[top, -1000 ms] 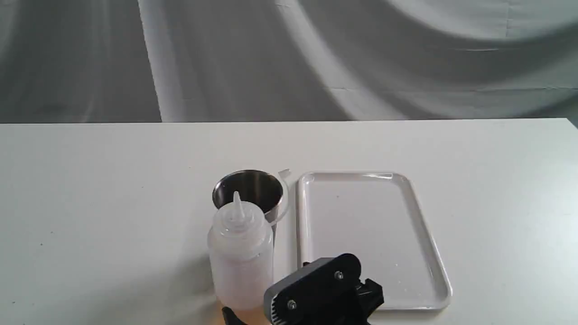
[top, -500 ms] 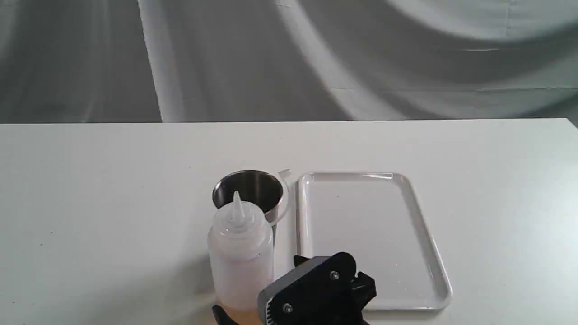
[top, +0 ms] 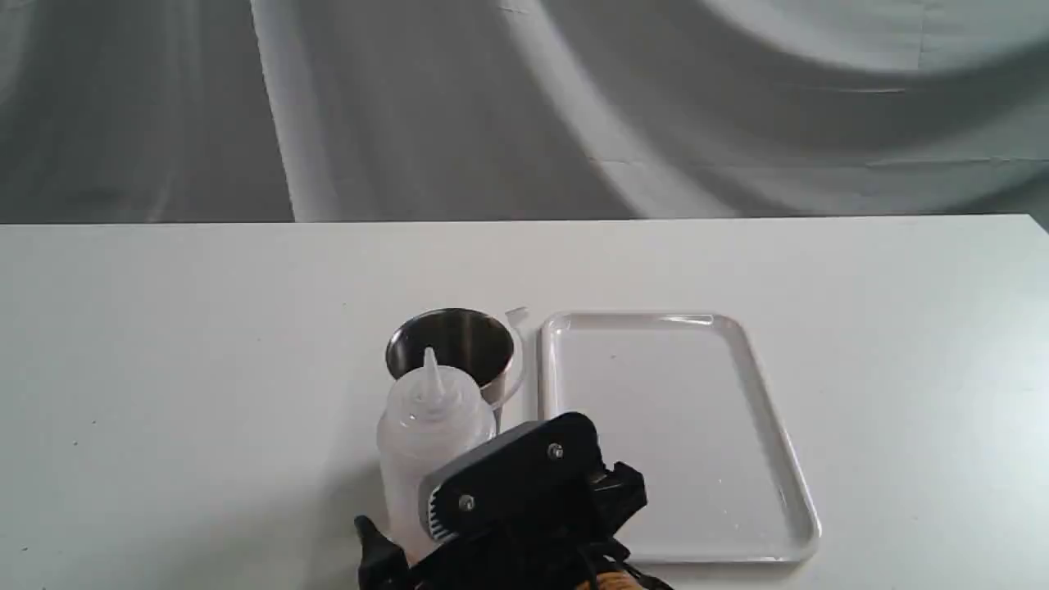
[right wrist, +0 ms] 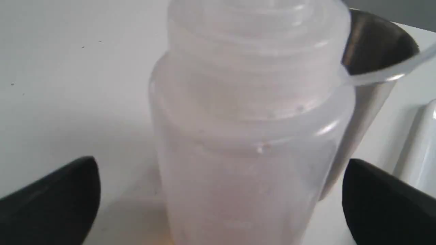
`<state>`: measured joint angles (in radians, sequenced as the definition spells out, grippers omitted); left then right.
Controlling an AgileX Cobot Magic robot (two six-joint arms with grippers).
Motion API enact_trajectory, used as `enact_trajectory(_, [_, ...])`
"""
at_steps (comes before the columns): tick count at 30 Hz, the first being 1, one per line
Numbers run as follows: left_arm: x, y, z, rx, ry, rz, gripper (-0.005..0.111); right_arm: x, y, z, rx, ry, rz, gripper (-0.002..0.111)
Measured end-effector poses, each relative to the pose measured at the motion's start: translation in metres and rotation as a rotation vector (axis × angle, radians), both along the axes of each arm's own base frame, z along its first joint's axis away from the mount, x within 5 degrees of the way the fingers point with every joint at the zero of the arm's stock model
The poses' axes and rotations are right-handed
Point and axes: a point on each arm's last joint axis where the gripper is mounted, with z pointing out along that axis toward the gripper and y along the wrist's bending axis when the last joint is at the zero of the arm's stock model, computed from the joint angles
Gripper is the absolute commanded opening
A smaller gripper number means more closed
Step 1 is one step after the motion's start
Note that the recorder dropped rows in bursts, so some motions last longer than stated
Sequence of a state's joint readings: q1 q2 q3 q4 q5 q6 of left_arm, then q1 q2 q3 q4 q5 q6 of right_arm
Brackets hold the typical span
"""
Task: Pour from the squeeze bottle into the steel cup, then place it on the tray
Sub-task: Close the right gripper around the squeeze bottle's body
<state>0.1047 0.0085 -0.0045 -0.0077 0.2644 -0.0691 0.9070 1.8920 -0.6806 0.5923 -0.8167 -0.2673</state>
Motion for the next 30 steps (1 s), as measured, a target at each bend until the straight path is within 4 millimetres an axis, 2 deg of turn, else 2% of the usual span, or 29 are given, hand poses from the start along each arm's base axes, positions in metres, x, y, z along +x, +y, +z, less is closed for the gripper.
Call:
enact_trajectory(18, [0.0, 0.0, 0.0, 0.0, 0.0, 0.0, 0.008, 0.001, 0.0, -0.002, -0.011, 0.037, -0.016, 0.09])
enact_trajectory(24, [0.0, 0.0, 0.0, 0.0, 0.0, 0.0, 0.008, 0.011, -0.011, -0.006, -0.026, 0.089, -0.052, 0.09])
enact_trajectory(30, [0.0, 0.0, 0.0, 0.0, 0.0, 0.0, 0.008, 0.011, -0.01, -0.007, -0.046, 0.102, -0.013, 0.09])
